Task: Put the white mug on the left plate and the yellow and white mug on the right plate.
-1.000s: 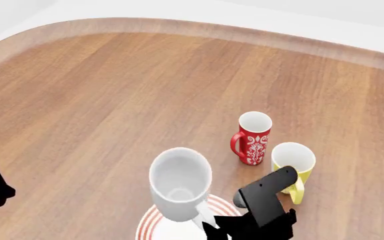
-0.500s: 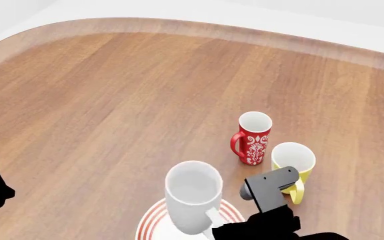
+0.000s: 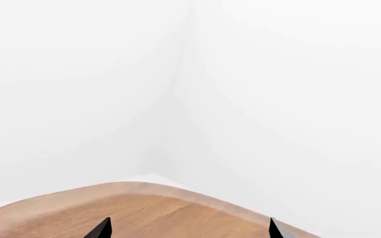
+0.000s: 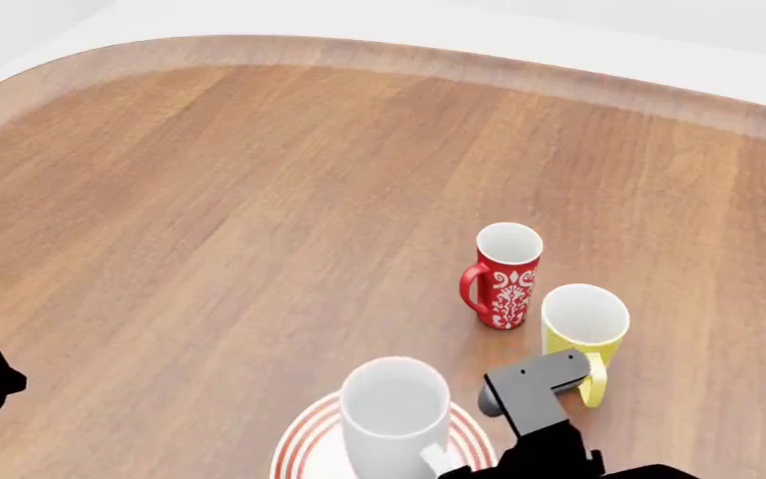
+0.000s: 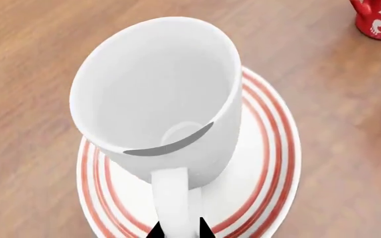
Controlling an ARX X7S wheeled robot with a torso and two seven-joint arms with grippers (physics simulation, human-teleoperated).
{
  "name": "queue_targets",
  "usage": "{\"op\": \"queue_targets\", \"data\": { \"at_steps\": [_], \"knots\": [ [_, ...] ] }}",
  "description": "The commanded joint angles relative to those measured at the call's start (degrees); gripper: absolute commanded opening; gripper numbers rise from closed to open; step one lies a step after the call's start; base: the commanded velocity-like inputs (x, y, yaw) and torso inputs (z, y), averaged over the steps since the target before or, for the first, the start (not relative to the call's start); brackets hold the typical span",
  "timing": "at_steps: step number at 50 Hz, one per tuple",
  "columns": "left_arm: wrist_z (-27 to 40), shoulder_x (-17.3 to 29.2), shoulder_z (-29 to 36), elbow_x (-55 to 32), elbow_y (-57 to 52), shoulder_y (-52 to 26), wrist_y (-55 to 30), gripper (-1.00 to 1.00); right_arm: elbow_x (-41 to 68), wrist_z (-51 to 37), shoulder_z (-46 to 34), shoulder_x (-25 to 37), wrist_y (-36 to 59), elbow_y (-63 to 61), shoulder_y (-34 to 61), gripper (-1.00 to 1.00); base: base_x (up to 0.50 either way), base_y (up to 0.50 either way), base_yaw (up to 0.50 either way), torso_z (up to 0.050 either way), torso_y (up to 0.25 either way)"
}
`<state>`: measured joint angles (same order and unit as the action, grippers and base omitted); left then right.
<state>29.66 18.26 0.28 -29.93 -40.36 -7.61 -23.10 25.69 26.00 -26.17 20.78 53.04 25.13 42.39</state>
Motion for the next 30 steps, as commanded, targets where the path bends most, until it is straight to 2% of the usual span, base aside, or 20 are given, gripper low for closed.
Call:
{"op": "queue_targets", "data": {
  "at_steps": [1,2,3,10,19,25,30],
  "knots": [
    [0.3,0.1,0.2,-0.2,-0.2,-0.1,0.1,1.00,-0.4,0.8,-1.2,-0.1,-0.8,0.5,0.5,-1.00,0.00,0.00,0.00,0.000,0.000],
    [0.4,0.1,0.2,-0.2,-0.2,-0.1,0.0,1.00,-0.4,0.9,-1.3,0.0,-1.1,0.2,0.4,-1.00,0.00,0.00,0.00,0.000,0.000],
    [0.4,0.1,0.2,-0.2,-0.2,-0.1,0.1,1.00,-0.2,0.9,-1.1,0.0,-1.0,-0.3,0.3,1.00,0.00,0.00,0.00,0.000,0.000],
    [0.4,0.1,0.5,-0.1,0.1,0.0,0.4,1.00,2.5,-4.1,4.3,1.8,0.6,-9.9,-3.4,1.00,0.00,0.00,0.00,0.000,0.000],
    [0.9,0.2,0.5,-0.4,-0.3,-0.4,0.1,1.00,16.3,-15.3,22.1,8.7,10.3,-48.0,-23.9,1.00,0.00,0.00,0.00,0.000,0.000],
    [0.4,0.2,0.9,-0.1,0.9,-1.1,0.9,1.00,23.3,-20.7,32.4,11.1,14.3,-64.9,-32.5,1.00,0.00,0.00,0.00,0.000,0.000],
    [0.0,0.1,1.3,0.2,1.9,-1.5,1.4,1.00,29.8,-25.0,41.4,11.9,17.4,-74.1,-33.9,1.00,0.00,0.00,0.00,0.000,0.000]
  ]
}}
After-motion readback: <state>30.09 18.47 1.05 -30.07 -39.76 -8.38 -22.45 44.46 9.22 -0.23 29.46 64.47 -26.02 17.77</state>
